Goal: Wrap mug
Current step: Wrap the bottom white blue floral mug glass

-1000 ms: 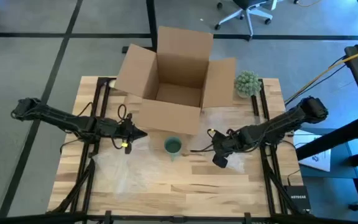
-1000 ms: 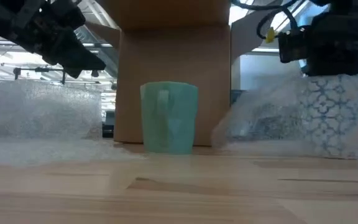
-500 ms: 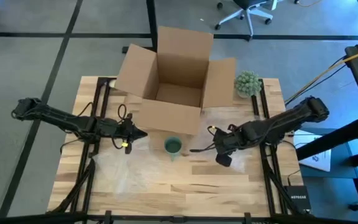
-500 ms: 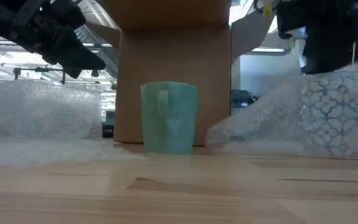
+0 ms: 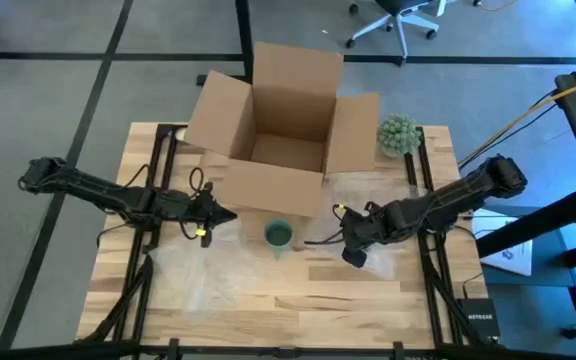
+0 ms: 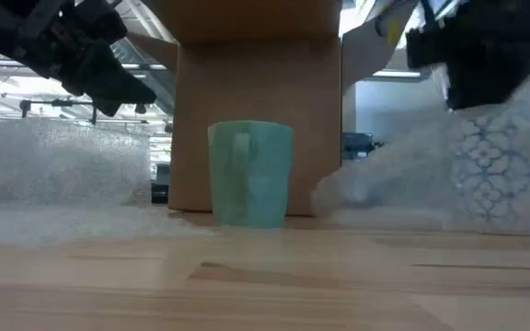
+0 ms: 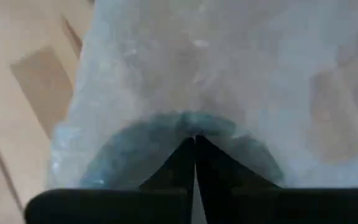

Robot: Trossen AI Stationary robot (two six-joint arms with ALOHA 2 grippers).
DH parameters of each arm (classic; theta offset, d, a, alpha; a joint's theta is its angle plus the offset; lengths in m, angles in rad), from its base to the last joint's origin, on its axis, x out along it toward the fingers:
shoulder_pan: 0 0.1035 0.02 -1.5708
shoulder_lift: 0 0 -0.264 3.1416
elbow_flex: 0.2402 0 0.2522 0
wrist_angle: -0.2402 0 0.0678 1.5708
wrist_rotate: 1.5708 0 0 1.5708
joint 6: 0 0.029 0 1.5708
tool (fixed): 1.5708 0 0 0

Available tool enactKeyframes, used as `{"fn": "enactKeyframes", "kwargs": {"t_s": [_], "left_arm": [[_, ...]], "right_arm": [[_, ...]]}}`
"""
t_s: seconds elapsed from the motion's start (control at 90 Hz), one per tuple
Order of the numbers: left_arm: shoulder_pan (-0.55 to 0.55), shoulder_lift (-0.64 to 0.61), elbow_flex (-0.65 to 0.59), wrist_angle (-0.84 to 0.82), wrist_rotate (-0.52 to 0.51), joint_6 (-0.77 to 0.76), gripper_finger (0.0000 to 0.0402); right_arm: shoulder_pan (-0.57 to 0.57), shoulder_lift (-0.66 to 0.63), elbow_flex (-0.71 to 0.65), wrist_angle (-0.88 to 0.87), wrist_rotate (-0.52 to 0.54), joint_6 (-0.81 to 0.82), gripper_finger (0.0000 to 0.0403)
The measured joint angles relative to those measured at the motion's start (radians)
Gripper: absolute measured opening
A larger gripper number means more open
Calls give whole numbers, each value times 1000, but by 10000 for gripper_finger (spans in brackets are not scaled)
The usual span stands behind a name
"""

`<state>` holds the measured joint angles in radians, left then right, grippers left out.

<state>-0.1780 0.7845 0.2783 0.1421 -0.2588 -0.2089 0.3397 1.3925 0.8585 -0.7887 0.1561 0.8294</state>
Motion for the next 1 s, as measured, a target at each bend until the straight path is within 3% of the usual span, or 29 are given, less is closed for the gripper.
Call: {"fn": "enactKeyframes", "kwargs": {"t_s": [0.189, 0.311, 0.689, 0.844, 0.922, 1.0], "left_arm": [[2, 0, 0, 5, 0, 0, 0], [2, 0, 0, 5, 0, -1, 0], [2, 0, 0, 3, -14, 6, 0], [2, 0, 0, -2, -14, 6, 0], [2, 0, 0, 1, -14, 6, 0], [2, 0, 0, 0, -14, 6, 0]], "right_arm": [[-3, -10, -123, 115, -9, 9, 0], [-8, -14, -124, 115, -27, 30, 0], [-6, -32, 91, 9, -29, -53, 1], [-6, -43, 205, -165, -32, -75, 1], [-6, -44, 260, -246, 2, -77, 1], [-6, -44, 282, -239, 110, -80, 1]]}}
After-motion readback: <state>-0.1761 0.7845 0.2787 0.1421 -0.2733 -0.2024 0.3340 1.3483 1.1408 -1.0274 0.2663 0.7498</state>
